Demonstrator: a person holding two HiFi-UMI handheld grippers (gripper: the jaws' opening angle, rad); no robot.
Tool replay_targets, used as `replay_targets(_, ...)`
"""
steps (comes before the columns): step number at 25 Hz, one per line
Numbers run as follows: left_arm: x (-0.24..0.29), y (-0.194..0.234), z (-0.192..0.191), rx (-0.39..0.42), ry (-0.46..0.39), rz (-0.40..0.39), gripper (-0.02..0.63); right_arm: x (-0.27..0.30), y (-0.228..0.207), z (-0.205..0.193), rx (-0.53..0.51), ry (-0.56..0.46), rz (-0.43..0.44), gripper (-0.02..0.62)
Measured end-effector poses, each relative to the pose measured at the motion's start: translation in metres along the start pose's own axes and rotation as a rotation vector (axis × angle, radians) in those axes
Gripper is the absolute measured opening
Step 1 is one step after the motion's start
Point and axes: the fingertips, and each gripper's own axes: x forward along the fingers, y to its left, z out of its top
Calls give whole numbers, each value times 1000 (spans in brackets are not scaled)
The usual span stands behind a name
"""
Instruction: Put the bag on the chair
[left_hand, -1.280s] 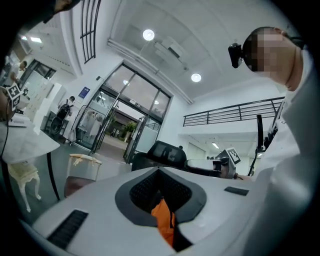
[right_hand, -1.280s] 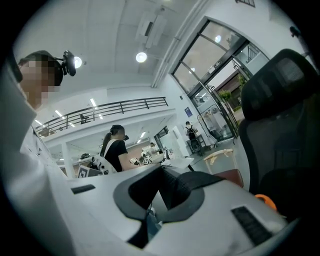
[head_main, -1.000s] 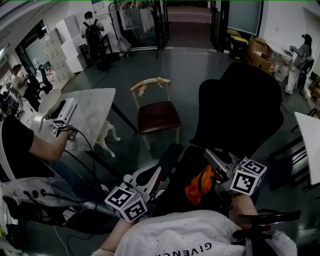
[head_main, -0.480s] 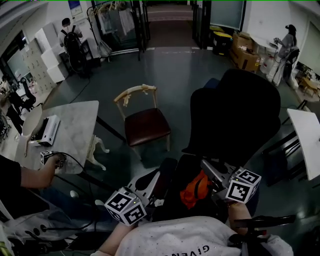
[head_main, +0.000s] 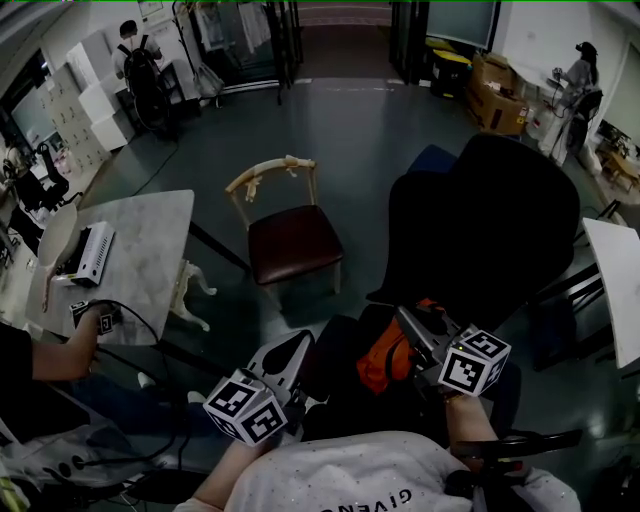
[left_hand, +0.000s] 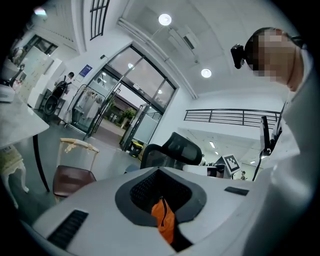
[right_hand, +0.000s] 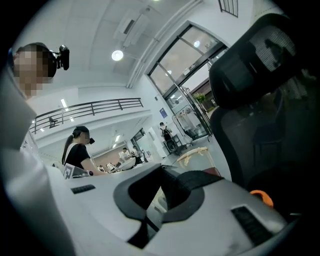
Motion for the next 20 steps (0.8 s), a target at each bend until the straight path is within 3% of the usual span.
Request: replay_targets(20, -4, 14, -11, -35, 25, 53, 0, 22, -37, -47, 76, 84, -35, -2)
